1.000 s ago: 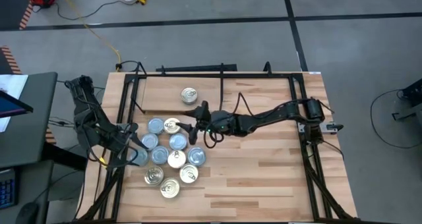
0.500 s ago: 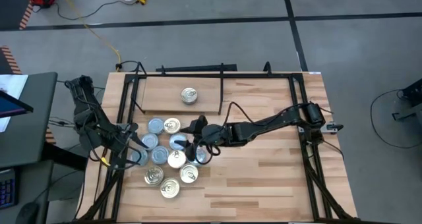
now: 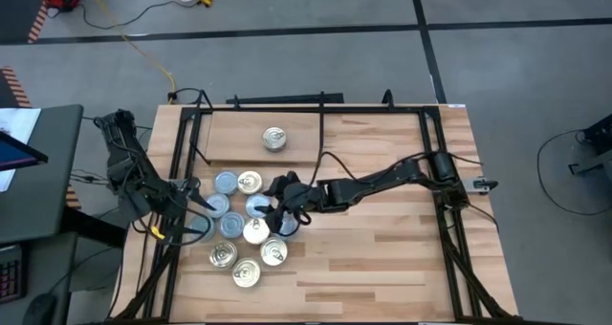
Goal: Stack canned seafood by type on shelf
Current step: Put the green tuna can on the shelf
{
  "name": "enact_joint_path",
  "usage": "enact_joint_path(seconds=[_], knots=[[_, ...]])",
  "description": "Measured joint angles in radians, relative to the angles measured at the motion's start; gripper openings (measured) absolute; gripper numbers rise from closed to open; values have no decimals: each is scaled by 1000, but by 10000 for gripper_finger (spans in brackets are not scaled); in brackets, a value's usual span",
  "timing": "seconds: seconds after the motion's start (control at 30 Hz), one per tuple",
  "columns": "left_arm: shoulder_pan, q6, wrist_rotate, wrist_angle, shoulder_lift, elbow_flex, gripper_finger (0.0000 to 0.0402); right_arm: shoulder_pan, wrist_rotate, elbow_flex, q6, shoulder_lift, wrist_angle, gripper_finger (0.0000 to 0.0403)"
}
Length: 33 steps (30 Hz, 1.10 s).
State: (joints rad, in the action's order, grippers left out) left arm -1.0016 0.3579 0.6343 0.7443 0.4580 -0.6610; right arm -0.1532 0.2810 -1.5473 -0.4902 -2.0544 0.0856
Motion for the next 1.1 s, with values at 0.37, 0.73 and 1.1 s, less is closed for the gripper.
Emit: enact_joint_path(seconds=[0.37,0.73,1.1], knots=[[34,83,-28,44,104,0,300,-2,-43,-4,34,-13,6,276],[125,251,-106,48,331,0,300,-20,-78,-4,148,44,-318,276],[265,332,-247,-42,498,0,300,-29,-81,36,237,56,-423,276]])
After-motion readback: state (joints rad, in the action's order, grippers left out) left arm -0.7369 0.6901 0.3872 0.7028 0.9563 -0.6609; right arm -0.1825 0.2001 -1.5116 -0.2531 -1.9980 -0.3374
